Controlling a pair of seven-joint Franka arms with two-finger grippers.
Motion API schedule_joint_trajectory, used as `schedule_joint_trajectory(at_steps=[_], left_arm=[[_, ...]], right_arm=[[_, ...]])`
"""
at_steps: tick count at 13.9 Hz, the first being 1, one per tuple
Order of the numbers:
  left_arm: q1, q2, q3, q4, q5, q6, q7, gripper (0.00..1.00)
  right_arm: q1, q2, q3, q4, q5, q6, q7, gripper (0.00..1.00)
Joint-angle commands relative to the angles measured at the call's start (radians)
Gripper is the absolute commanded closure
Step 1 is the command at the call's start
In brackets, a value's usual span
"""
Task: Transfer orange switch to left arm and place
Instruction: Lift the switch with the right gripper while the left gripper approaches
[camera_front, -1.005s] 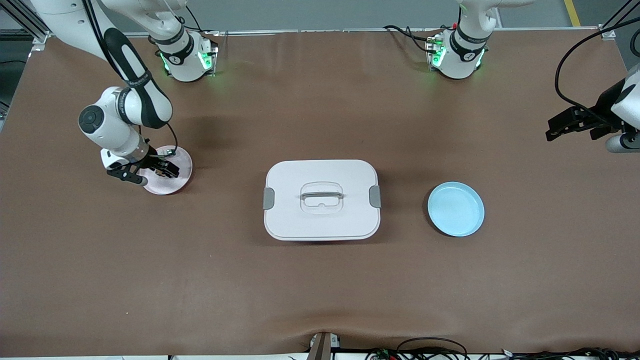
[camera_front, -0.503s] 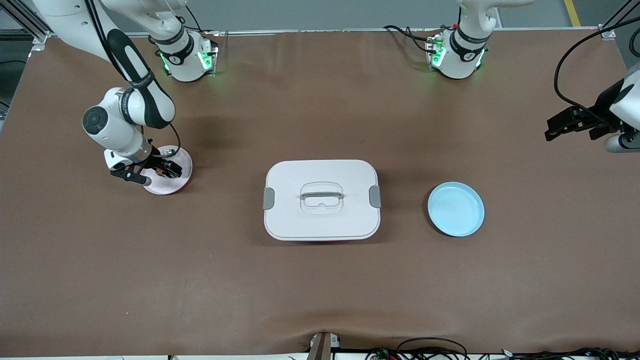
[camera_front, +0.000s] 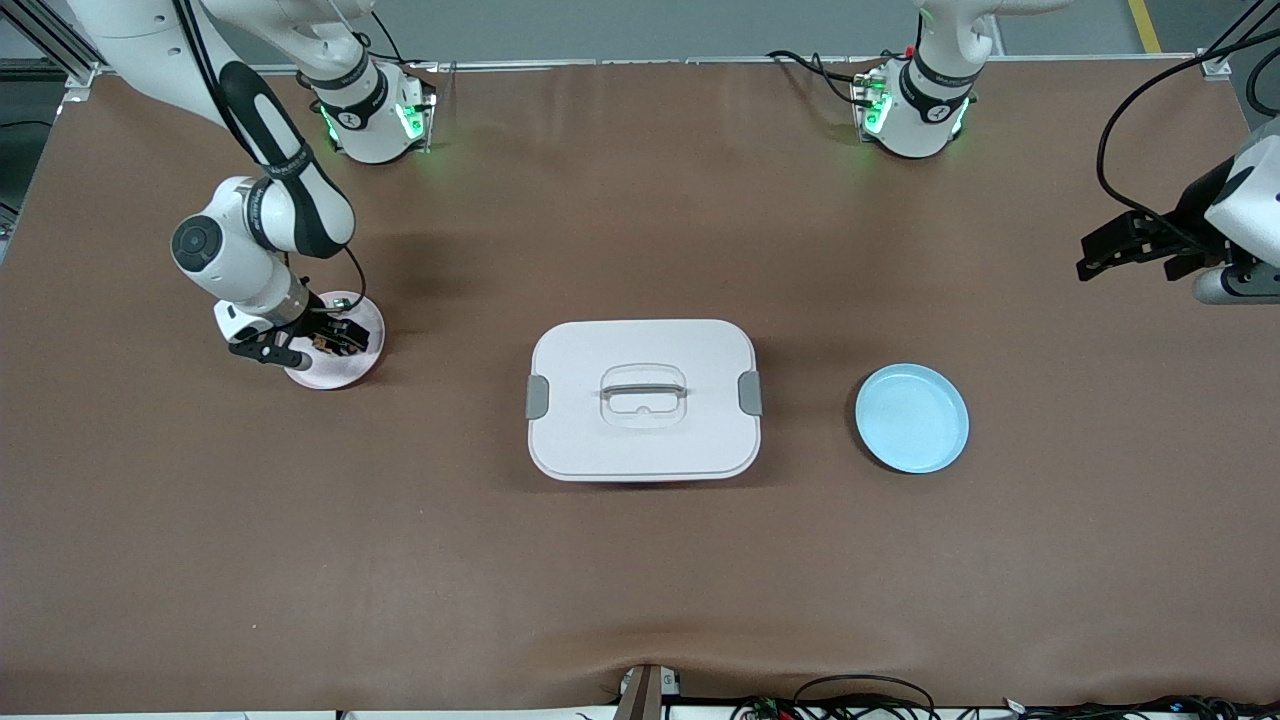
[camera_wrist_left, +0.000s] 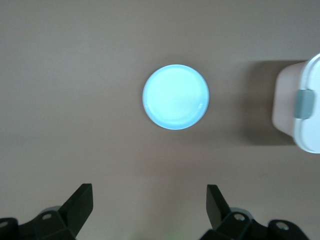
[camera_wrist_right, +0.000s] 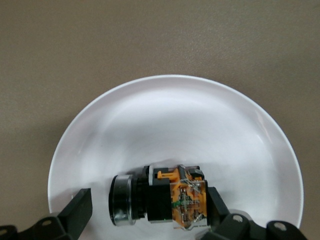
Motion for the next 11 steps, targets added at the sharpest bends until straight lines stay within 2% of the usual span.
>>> schedule_joint_trajectory(at_steps=[1,3,7,9,11], left_arm=[[0.019,0.032,0.008,0.029,-0.140,-0.010,-0.010,0.00],[0.037,0.040,0.025,0.029,-0.230,-0.010,-0.007,0.00],[0.170,0.083,0.028,0.010,-0.589,-0.040,0.010,0.00],[0.169,0.091,0.028,-0.001,-0.677,-0.045,-0.007,0.00],[0.166,0.089,0.022,-0.009,-0.731,-0.045,-0.012,0.00]], right_arm=[[0.002,0.007,0.000,0.002,0.022,-0.003,-0.040,0.35],[0.004,0.008,0.000,0.002,0.022,-0.001,-0.040,0.99],[-0.016,0.005,0.003,0.010,0.025,-0.023,-0.031,1.00],[-0.019,-0.003,0.006,0.023,0.034,-0.055,-0.025,1.00],[-0.008,-0.025,0.005,0.069,0.113,-0.168,-0.022,1.00]])
